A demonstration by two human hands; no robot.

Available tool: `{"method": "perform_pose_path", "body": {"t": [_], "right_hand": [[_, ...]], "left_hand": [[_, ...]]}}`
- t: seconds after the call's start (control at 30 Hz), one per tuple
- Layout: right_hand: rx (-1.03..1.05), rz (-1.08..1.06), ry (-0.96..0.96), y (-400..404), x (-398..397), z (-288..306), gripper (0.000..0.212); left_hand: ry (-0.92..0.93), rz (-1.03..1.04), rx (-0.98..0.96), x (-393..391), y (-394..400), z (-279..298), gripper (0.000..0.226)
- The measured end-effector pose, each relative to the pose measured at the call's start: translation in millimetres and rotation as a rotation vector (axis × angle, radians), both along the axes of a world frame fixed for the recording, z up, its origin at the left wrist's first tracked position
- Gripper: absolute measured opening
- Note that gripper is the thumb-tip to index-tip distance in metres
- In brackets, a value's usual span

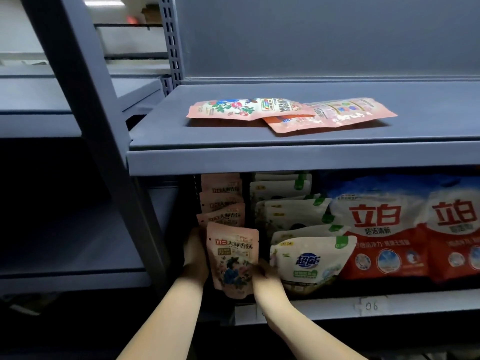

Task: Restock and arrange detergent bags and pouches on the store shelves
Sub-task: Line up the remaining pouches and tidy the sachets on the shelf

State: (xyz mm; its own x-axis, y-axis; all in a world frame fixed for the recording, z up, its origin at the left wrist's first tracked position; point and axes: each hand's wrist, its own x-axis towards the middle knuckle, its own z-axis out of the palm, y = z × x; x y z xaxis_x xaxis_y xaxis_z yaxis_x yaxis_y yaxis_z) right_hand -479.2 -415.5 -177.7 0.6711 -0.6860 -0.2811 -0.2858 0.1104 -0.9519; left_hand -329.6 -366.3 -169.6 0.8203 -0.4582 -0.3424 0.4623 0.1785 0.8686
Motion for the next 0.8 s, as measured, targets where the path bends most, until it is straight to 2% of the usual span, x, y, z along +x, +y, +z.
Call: {"method": "perform_pose_path", "body": {"t": [0.13, 0.23, 0.3, 0.4, 0.5, 0.7, 0.8], "right_hand": [[-0.008, -0.062, 0.069, -3.6, 22.0, -7.6, 0.021], [-0.01, -0.072, 0.082, -5.0, 37.9, -3.3, 0.027], [0.004, -0.075, 0.055, -6.0, 45.2, -2.4, 0.027], [-0.041, -0.019, -0.006, -9.3, 52.0, -4.5, 0.022], [-0.047, 0.022, -0.008, -8.8, 54.2, -9.0, 0.033], [-0.102, 0.054, 0.077, -13.7, 51.0, -19.2, 0.052], [-0.147, 0.085, 0.074, -15.6, 58.0, -17.6, 0.046]], "left_hand": [[0.042, 0.18, 0.054, 6.3, 2.9, -2.9, 0.044], [-0.024, 0.37, 0.256, 9.7, 7.5, -4.1, 0.049], [-0.011, 0.414, 0.334, 5.9, 13.4, -5.5, 0.052], [0.012, 0.194, 0.38, -7.8, 22.0, -19.3, 0.054], [-0.082, -0.06, 0.403, -19.3, 26.5, -32.1, 0.05], [-0.35, -0.097, 0.538, -27.8, 28.0, -43.1, 0.047], [-0.405, -0.076, 0.532, -26.9, 30.2, -46.1, 0.044]]}}
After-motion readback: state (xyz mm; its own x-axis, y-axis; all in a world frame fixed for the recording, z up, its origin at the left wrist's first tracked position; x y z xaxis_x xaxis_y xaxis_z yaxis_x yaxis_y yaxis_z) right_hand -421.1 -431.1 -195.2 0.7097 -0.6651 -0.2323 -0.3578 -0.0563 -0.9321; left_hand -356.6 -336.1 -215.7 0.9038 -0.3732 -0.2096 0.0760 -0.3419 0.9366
